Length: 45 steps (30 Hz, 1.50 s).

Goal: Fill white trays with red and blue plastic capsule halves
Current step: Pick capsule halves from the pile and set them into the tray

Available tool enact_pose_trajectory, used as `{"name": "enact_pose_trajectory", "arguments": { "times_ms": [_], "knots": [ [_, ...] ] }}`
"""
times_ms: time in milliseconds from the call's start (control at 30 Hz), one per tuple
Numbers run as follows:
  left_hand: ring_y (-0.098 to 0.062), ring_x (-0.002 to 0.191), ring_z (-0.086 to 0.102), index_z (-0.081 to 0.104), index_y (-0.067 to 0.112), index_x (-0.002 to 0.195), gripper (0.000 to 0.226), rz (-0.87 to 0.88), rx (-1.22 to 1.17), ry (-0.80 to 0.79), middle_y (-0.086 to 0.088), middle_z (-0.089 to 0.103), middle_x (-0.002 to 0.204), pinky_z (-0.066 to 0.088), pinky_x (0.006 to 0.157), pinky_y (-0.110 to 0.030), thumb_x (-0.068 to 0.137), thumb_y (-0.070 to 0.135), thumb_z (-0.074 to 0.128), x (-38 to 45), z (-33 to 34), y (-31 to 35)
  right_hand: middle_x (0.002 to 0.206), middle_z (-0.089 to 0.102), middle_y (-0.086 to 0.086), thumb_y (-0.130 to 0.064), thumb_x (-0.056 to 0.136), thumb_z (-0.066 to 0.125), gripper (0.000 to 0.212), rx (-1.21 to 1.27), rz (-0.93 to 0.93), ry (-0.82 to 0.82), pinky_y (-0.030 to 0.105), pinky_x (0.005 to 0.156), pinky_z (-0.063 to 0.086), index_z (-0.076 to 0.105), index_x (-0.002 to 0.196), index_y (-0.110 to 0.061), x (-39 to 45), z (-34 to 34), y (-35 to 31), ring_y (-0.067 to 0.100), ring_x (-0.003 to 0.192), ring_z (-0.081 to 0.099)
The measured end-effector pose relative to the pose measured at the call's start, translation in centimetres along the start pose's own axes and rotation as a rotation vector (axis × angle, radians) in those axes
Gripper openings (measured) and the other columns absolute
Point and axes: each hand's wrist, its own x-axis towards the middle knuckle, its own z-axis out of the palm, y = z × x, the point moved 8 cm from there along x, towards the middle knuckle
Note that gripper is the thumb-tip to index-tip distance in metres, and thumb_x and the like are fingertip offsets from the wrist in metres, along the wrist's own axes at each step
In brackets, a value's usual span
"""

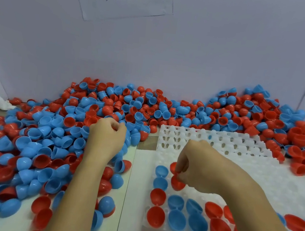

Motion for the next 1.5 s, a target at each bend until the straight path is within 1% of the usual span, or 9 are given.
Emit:
{"name": "enact_pose_trajectory", "arguments": {
  "times_ms": [133, 433, 600, 800, 1067, 1167, 1233, 1300, 1500],
  "knots": [
    [-0.025, 0.062, 0.059, 0.073, 0.002, 0.081, 0.024, 0.051, 0.239, -0.081, -0.017, 0.069, 0.082, 0.050, 0.049, -0.035, 0.096, 0.016, 0.062, -0.4, 0.2, 0.5, 0.097, 0.069, 0.001, -0.013, 0.085, 0.076, 0.021, -0.059, 0.042, -0.052, 0.033, 0.078, 0.061, 0.072, 0.105, -0.014, 0.0, 1.1, -0.3, 0.016, 0.081, 0.067],
    [-0.025, 0.122, 0.042, 0.069, 0.014, 0.110, 0.031, 0.068, 0.694, -0.493, -0.006, 0.056, 0.120, 0.050, 0.101, -0.040, 0.082, 0.020, 0.079, -2.4, 4.1, -0.4, 0.095, 0.074, -0.010, -0.028, 0.090, 0.068, 0.017, 0.065, -0.040, -0.036, 0.030, 0.080, 0.061, 0.079, 0.099, -0.018, 0.4, 0.2, 0.6, 0.009, 0.080, 0.069],
    [-0.015, 0.104, 0.061, 0.071, 0.019, 0.092, 0.018, 0.019, 0.127, -0.452, 0.004, 0.067, 0.104, 0.047, 0.077, -0.025, 0.091, 0.037, 0.072, -2.0, 3.9, 1.3, 0.087, 0.075, -0.007, -0.022, 0.095, 0.061, 0.020, 0.164, -0.092, 0.230, 0.029, 0.071, 0.061, 0.079, 0.092, -0.016, 1.1, -1.4, 0.6, 0.013, 0.074, 0.069],
    [-0.019, 0.070, 0.072, 0.071, 0.010, 0.104, 0.025, -0.091, -0.661, -0.489, -0.012, 0.076, 0.089, 0.058, 0.065, -0.023, 0.100, 0.032, 0.059, -2.8, 4.5, 3.7, 0.076, 0.063, -0.017, -0.028, 0.092, 0.068, 0.012, 0.404, -0.202, 0.437, 0.002, 0.060, 0.044, 0.069, 0.101, -0.036, 1.0, -2.5, -0.5, -0.010, 0.082, 0.058],
    [-0.020, 0.070, 0.072, 0.071, 0.011, 0.104, 0.043, 0.014, -0.607, -0.738, -0.009, 0.075, 0.081, 0.057, 0.064, -0.024, 0.085, 0.049, 0.067, -4.2, 5.8, 5.1, 0.083, 0.063, -0.019, -0.026, 0.088, 0.074, 0.027, 0.442, -0.367, 0.500, 0.006, 0.068, 0.049, 0.061, 0.105, -0.041, 0.5, -2.4, -2.5, -0.001, 0.084, 0.061],
    [-0.011, 0.063, 0.068, 0.070, 0.016, 0.103, 0.032, -0.027, -0.652, -0.215, 0.001, 0.075, 0.079, 0.054, 0.058, -0.021, 0.090, 0.045, 0.070, -1.7, 2.4, 3.5, 0.080, 0.063, -0.019, -0.024, 0.089, 0.073, 0.029, 0.494, -0.355, 0.486, 0.002, 0.067, 0.045, 0.061, 0.107, -0.042, 0.4, -2.5, -1.9, -0.003, 0.082, 0.061],
    [-0.008, 0.086, 0.071, 0.059, 0.012, 0.123, 0.063, -0.182, -1.124, 0.211, 0.000, 0.073, 0.112, 0.055, 0.070, -0.022, 0.079, 0.055, 0.071, -0.9, -1.3, 0.7, 0.080, 0.062, -0.021, -0.021, 0.090, 0.071, 0.031, 0.508, -0.345, 0.483, 0.000, 0.066, 0.044, 0.058, 0.107, -0.044, 0.5, -2.5, -1.7, -0.006, 0.084, 0.060],
    [-0.016, 0.117, 0.064, 0.060, 0.015, 0.113, 0.071, -0.273, -1.371, 0.192, -0.006, 0.061, 0.138, 0.052, 0.087, -0.025, 0.065, 0.067, 0.066, -0.5, -1.6, -0.5, 0.080, 0.062, -0.021, -0.020, 0.091, 0.070, 0.031, 0.507, -0.340, 0.482, 0.000, 0.066, 0.044, 0.058, 0.107, -0.045, 0.6, -2.5, -1.5, -0.006, 0.085, 0.059],
    [-0.017, 0.075, 0.068, 0.073, 0.022, 0.088, 0.006, 0.055, -0.170, -0.195, 0.002, 0.073, 0.080, 0.055, 0.060, -0.019, 0.092, 0.027, 0.072, -1.2, 1.4, 2.2, 0.081, 0.061, -0.022, -0.018, 0.092, 0.068, 0.033, 0.480, -0.324, 0.471, -0.003, 0.064, 0.042, 0.058, 0.104, -0.047, 0.8, -2.3, -1.2, -0.010, 0.088, 0.057]
  ]
}}
